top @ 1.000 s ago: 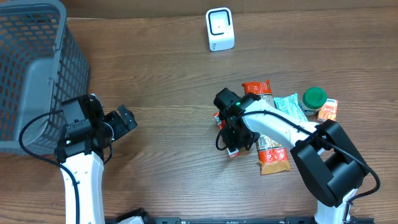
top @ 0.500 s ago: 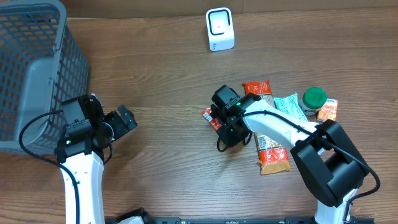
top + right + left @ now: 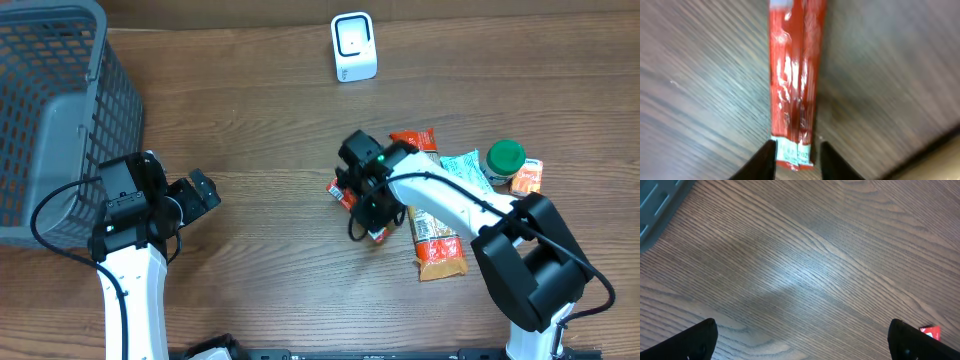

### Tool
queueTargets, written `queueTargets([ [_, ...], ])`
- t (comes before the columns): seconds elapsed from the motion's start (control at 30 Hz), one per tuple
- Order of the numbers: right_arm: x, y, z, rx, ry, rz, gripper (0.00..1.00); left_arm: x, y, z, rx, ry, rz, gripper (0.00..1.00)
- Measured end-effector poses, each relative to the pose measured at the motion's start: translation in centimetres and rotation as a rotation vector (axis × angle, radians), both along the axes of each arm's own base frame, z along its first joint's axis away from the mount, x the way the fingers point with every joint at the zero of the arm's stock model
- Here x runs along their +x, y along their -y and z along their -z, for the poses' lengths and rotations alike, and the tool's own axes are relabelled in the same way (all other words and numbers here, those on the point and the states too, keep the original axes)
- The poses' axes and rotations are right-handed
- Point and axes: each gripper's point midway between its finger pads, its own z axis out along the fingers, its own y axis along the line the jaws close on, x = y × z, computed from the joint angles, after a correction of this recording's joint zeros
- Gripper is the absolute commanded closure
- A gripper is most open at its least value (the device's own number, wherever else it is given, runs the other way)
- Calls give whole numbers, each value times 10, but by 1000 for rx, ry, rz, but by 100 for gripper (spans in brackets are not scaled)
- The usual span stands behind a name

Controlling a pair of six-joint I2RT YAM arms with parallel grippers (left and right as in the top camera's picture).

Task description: Scan the item barcode

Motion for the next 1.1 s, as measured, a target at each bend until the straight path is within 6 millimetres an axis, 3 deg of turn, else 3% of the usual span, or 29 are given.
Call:
queueTargets([
  [0.03,6,-5,-9,12,18,1,22,0,0,0,0,0,0,0],
  [0.1,14,-10,-22,34,46,22,0,0,0,0,0,0,0,0],
  [0.2,14,-14,-38,60,49,58,0,0,0,0,0,0,0,0],
  [0.23,10,-14,-40,66,35,68,2,0,0,0,0,0,0,0],
  [0.33,1,-13,-41,69,-10,85,57,0,0,0,0,0,0,0],
  [0.37,-3,-11,-41,63,-27,95,65,0,0,0,0,0,0,0],
  [0.6,-8,-9,-40,48,-64,202,64,0,0,0,0,0,0,0],
  [1.1,-9,14,4,-30,-9,313,55,0,0,0,0,0,0,0],
])
